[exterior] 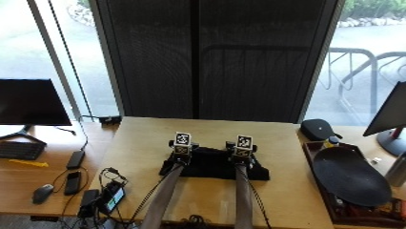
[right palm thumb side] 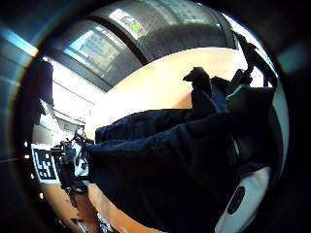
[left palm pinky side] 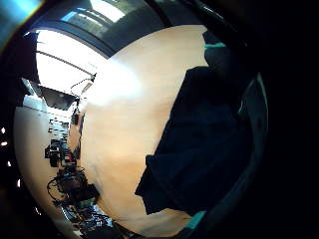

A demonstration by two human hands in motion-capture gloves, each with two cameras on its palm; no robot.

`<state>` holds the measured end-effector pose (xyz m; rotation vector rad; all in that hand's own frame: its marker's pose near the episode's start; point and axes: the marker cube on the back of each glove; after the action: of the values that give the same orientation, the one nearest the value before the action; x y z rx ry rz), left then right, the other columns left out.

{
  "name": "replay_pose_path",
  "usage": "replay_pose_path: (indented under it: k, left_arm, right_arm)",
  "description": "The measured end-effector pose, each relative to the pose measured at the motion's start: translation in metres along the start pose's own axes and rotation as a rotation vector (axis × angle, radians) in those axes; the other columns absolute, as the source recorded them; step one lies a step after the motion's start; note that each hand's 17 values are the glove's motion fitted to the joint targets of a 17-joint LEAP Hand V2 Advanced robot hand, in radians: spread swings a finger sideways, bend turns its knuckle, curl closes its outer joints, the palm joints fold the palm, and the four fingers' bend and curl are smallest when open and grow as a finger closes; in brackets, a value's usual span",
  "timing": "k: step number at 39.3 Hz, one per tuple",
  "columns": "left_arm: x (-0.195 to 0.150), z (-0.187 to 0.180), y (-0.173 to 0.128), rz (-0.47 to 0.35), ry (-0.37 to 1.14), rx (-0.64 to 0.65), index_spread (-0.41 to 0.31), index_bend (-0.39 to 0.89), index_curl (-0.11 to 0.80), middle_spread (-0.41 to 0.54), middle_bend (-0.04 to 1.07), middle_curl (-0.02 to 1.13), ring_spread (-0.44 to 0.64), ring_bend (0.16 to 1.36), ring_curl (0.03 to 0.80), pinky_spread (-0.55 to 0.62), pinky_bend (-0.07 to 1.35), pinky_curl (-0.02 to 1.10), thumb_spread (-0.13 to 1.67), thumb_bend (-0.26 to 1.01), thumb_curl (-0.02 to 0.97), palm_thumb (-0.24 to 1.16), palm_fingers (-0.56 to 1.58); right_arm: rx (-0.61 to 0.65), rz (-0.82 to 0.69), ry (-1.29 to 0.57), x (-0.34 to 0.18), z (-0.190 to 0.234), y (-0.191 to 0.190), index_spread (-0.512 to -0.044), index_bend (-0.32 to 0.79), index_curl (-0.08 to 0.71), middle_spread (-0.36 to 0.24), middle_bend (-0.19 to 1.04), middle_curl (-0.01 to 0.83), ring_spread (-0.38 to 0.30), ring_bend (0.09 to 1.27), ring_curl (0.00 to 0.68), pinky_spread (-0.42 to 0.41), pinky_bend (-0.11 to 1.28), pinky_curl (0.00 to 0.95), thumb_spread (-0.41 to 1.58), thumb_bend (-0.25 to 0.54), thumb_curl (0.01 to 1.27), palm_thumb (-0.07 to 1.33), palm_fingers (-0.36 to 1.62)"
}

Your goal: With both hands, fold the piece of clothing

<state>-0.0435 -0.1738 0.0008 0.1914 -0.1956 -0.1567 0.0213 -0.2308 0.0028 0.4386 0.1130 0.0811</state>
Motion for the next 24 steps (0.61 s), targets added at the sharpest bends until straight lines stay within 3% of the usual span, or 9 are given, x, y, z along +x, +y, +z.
replay_pose_path:
  k: [2,7,10,14,18,24]
  left_arm:
    - [0.004,0.01,-0.005,-0.017,-0.008,-0.008,-0.306,0.27,0.506,-0.339,0.61,0.56,-0.35,0.72,0.451,0.1,0.07,0.07,1.35,0.0,0.323,0.83,1.07]
    - [-0.004,0.005,-0.028,-0.031,-0.045,0.186,-0.306,0.26,0.512,-0.339,0.62,0.56,-0.35,0.72,0.454,0.11,0.08,0.05,1.36,-0.01,0.318,0.83,1.07]
    - [-0.012,-0.006,-0.025,-0.053,-0.051,0.226,-0.282,0.18,0.496,-0.331,0.62,0.57,-0.34,0.69,0.452,0.13,0.1,0.05,1.35,-0.01,0.316,0.82,0.97]
    - [-0.003,-0.027,-0.003,-0.053,0.092,0.226,-0.239,0.13,0.479,-0.283,0.53,0.56,-0.28,0.63,0.454,0.18,0.18,0.08,1.33,-0.03,0.311,0.78,0.76]
    - [-0.011,-0.042,0.008,-0.063,0.07,0.317,-0.211,0.14,0.464,-0.247,0.41,0.52,-0.22,0.58,0.427,0.22,0.22,0.11,1.31,-0.02,0.31,0.76,0.68]
    - [-0.007,-0.03,0.033,0.021,0.04,0.317,-0.184,0.14,0.44,-0.215,0.32,0.47,-0.16,0.55,0.398,0.25,0.22,0.13,1.29,-0.03,0.306,0.7,0.67]
  right_arm:
    - [0.036,0.018,-0.013,0.006,0.011,-0.008,-0.276,0.16,0.353,-0.169,0.39,0.478,-0.206,0.73,0.49,-0.177,0.4,0.389,0.93,-0.012,0.39,1.18,1.2]
    - [0.04,0.021,-0.081,0.011,0.006,-0.009,-0.277,0.16,0.359,-0.17,0.4,0.482,-0.206,0.7,0.485,-0.152,0.36,0.385,0.92,-0.008,0.4,1.19,1.14]
    - [0.042,0.035,-0.126,0.019,-0.007,-0.003,-0.28,0.15,0.36,-0.167,0.36,0.473,-0.204,0.66,0.475,-0.107,0.33,0.383,0.91,-0.011,0.4,1.2,1.04]
    - [0.081,0.082,-0.188,0.042,-0.03,0.009,-0.287,0.17,0.382,-0.149,0.26,0.451,-0.192,0.56,0.46,-0.03,0.33,0.395,0.92,-0.032,0.4,1.15,0.87]
    - [0.009,0.183,-0.23,0.073,-0.025,0.035,-0.288,0.19,0.398,-0.119,0.18,0.43,-0.141,0.43,0.427,0.054,0.35,0.402,0.95,-0.025,0.4,1.13,0.71]
    - [-0.125,0.381,-0.29,0.111,-0.027,0.087,-0.27,0.13,0.379,-0.041,0.12,0.386,-0.01,0.31,0.386,0.166,0.44,0.414,1.05,-0.049,0.39,1.01,0.49]
